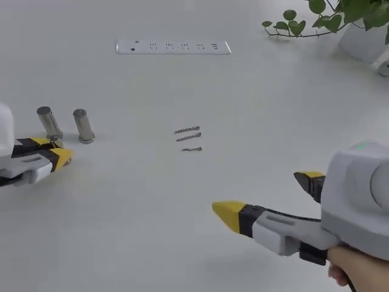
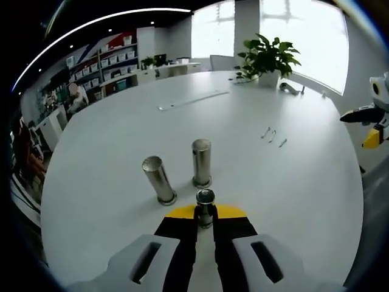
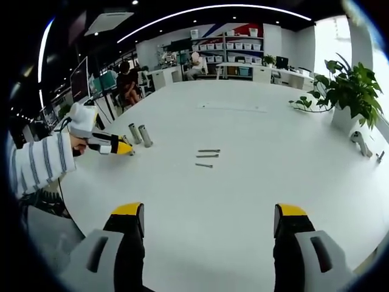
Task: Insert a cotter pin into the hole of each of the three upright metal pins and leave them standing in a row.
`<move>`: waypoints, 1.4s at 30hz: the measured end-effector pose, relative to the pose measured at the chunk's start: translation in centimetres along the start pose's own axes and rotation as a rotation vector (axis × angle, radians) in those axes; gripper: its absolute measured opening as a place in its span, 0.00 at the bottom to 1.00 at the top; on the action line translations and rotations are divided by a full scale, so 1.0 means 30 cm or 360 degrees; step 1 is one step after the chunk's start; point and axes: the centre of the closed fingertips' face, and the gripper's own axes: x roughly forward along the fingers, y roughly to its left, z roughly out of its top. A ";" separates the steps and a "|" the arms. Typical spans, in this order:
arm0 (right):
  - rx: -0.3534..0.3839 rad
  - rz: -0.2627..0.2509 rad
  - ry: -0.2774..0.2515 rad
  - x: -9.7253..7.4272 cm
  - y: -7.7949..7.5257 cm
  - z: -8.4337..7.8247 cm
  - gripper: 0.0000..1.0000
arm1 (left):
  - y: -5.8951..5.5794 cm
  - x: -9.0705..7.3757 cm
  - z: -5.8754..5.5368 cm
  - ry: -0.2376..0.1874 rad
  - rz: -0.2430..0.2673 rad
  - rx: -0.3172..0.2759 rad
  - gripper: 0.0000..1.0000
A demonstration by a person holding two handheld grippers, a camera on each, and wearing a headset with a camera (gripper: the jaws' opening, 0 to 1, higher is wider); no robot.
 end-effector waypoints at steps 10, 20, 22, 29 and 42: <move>0.0005 0.0015 -0.0040 -0.039 0.013 -0.001 0.86 | -0.058 -0.096 0.052 -0.0102 0.0080 0.0086 0.05; 0.0009 -0.0003 -0.0087 -0.089 0.016 0.000 0.82 | -0.214 -0.125 0.045 -0.0119 -0.0029 0.0040 0.05; 0.0011 0.0004 -0.0111 -0.100 0.018 0.007 0.82 | -0.251 -0.124 0.036 -0.0108 -0.0053 0.0038 0.05; 0.0010 0.0014 -0.0136 -0.113 0.021 0.009 0.83 | -0.359 -0.128 0.015 -0.0101 -0.0147 -0.0014 0.05; -0.0044 0.0052 -0.0119 -0.114 0.028 -0.003 0.86 | -0.441 -0.113 -0.022 -0.0054 -0.0219 -0.0038 0.05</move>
